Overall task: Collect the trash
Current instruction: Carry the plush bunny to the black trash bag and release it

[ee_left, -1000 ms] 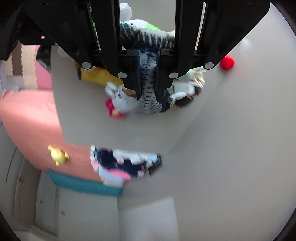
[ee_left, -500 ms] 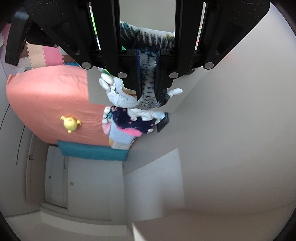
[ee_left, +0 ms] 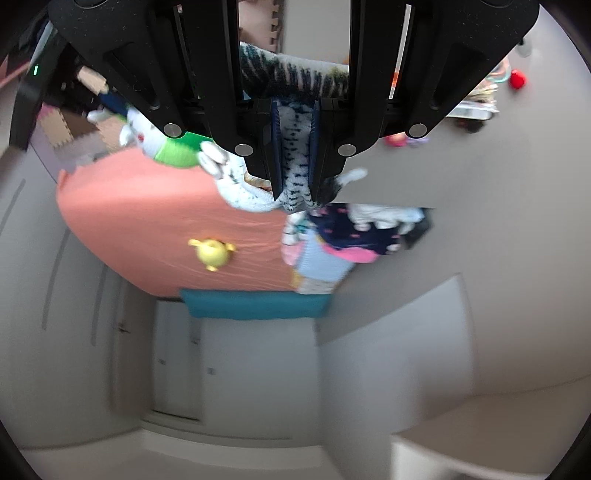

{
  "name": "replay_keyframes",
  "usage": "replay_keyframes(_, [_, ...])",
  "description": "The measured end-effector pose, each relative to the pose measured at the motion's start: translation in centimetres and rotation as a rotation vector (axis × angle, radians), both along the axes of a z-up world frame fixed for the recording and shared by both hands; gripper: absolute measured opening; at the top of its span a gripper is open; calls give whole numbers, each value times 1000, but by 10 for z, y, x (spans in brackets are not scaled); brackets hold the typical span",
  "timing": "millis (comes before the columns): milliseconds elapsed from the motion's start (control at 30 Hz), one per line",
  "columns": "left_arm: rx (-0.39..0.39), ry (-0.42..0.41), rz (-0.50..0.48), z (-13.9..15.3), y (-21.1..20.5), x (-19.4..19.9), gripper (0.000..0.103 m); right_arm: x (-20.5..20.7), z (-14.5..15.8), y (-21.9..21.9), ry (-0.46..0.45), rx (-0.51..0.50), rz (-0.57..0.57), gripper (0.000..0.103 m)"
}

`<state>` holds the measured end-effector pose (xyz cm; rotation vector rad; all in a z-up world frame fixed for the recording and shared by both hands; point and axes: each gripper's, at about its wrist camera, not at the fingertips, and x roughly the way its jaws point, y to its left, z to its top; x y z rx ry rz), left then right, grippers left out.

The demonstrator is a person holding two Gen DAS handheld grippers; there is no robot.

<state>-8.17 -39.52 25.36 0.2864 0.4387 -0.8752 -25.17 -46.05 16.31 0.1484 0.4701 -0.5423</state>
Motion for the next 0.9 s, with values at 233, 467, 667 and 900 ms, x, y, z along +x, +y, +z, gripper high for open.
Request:
replay_keyframes(233, [59,38,-154,-36,-55,-53,12,-62,-15,-54,16,16,-194,11])
replay_keyframes(467, [127,135,-263,-99,-98,-93,12,-103,-30,-85,34,46,-292,1])
replay_keyframes(667, [319,182,-345,-194,-154,-131,90,-110,-55,-114,117,114,-354,63])
replay_keyframes(900, [433,181,-360,-259,-180,-153,98,-123,-63,-116,113,85,-395,69])
